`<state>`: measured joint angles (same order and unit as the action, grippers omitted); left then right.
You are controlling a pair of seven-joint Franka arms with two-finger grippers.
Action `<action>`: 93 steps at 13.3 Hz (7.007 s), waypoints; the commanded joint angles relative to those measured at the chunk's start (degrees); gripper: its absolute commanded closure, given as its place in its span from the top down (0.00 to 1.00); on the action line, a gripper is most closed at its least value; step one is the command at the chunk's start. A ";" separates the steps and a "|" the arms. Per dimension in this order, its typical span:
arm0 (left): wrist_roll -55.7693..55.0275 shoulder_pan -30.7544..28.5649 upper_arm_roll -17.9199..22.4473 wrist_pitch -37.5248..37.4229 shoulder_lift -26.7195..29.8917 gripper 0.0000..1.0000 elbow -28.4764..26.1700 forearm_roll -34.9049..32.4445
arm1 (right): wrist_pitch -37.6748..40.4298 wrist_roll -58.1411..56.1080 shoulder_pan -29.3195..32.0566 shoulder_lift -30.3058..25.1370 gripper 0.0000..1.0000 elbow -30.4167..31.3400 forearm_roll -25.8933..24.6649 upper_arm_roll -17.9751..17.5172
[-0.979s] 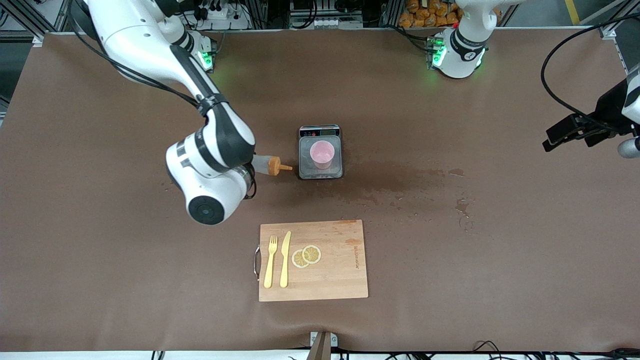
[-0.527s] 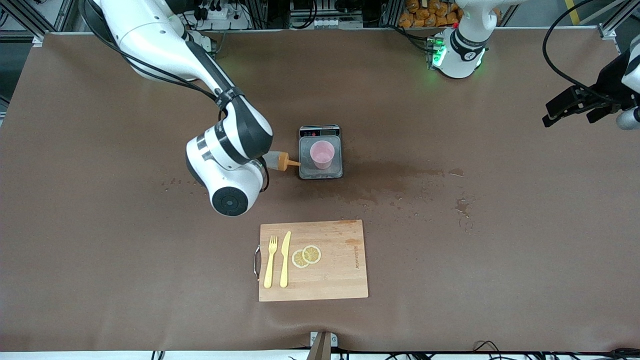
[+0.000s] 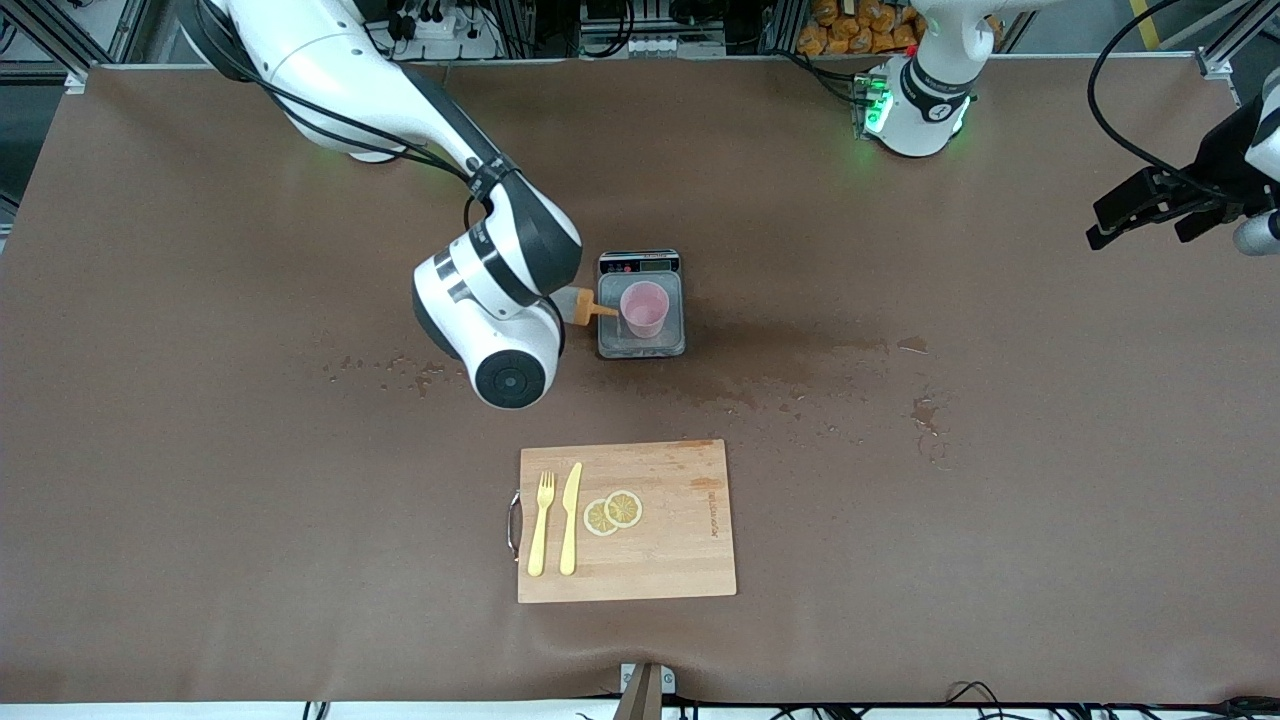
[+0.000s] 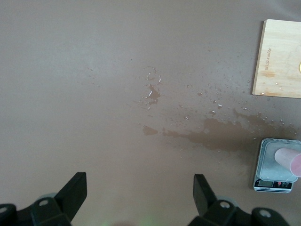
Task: Add sauce to pink cup with both arms
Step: 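Hold the bottle nozzle over the pink cup and squeeze sauce in, then carry the bottle with the right gripper back beside the cutting board, then set the bottle upright on the table and open the right gripper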
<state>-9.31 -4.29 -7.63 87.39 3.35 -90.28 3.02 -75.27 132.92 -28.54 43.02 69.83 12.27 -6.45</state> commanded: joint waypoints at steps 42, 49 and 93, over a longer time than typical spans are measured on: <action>0.96 0.08 0.33 2.43 -2.12 1.00 -1.30 1.02 | 18.58 -74.44 41.17 -4.79 0.04 3.20 13.55 0.04; 0.96 0.07 0.33 2.43 -2.03 1.00 -1.65 1.02 | 18.49 -101.25 51.47 6.36 0.04 4.88 14.97 0.13; 0.96 0.08 0.24 3.13 -1.94 1.00 -1.83 1.11 | 23.06 -95.74 37.27 1.65 1.00 -7.87 7.68 10.46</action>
<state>-9.31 -4.31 -7.60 90.03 1.03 -91.90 3.06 -52.33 37.63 14.52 48.29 61.44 20.93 -2.37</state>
